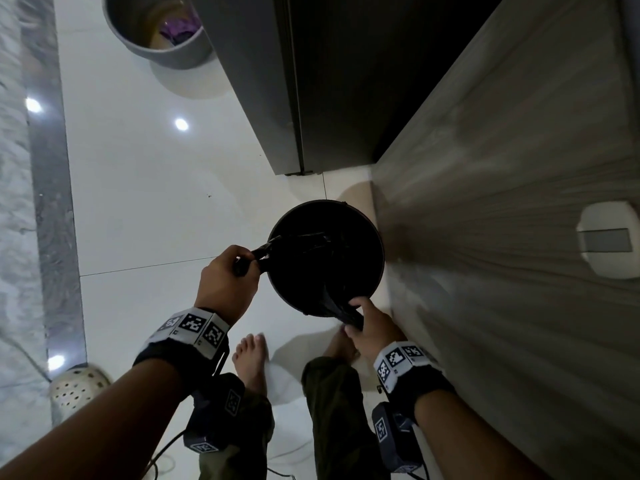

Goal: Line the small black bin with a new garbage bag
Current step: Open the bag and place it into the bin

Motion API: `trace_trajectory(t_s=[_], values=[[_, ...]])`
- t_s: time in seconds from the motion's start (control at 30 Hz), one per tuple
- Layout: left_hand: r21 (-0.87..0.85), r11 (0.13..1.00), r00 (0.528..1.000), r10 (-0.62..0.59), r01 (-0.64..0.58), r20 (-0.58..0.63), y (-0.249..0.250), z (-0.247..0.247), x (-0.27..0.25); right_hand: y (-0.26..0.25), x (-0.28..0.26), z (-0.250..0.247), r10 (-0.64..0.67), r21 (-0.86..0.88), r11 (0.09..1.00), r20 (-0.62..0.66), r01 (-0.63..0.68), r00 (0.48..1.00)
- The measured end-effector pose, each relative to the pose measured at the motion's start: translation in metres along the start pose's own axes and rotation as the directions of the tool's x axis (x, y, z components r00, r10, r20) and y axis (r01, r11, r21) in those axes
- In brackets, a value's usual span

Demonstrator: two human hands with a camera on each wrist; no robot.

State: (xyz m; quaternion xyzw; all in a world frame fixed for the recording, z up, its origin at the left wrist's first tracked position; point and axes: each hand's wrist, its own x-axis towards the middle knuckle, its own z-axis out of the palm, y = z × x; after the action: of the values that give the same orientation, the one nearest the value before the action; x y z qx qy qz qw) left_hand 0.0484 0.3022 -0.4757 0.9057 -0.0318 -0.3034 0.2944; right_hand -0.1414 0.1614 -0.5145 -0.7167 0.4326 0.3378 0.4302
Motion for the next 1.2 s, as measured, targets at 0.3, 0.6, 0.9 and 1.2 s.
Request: trace_trajectory(t_s=[0.3, 0.6, 0.9, 1.2], values=[[0.148, 0.978, 0.987, 0.156, -0.149, -0.040, -0.016, -0.005, 0.024, -0.007, 0.019, -0.056, -0.085, -0.182, 0.983, -0.297, 0.031, 0.951], [0.316, 0.940, 0.989, 0.146, -0.133, -0.017, -0.020, -0.001, 0.069, -0.021, 0.057, -0.094, -0.081, -0.353, 0.931, -0.455, -0.096, 0.887], [0.730, 0.667, 0.962, 0.269, -0.149, -0.050, -0.015, 0.018, 0.078, -0.024, 0.088, -0.095, -0.141, -0.247, 0.968, -0.455, 0.028, 0.879], [0.720, 0.566, 0.887, 0.435, -0.402, 0.154, -0.001, 0.039, 0.083, -0.012, 0.095, -0.087, -0.166, -0.105, 0.985, -0.320, 0.139, 0.933]])
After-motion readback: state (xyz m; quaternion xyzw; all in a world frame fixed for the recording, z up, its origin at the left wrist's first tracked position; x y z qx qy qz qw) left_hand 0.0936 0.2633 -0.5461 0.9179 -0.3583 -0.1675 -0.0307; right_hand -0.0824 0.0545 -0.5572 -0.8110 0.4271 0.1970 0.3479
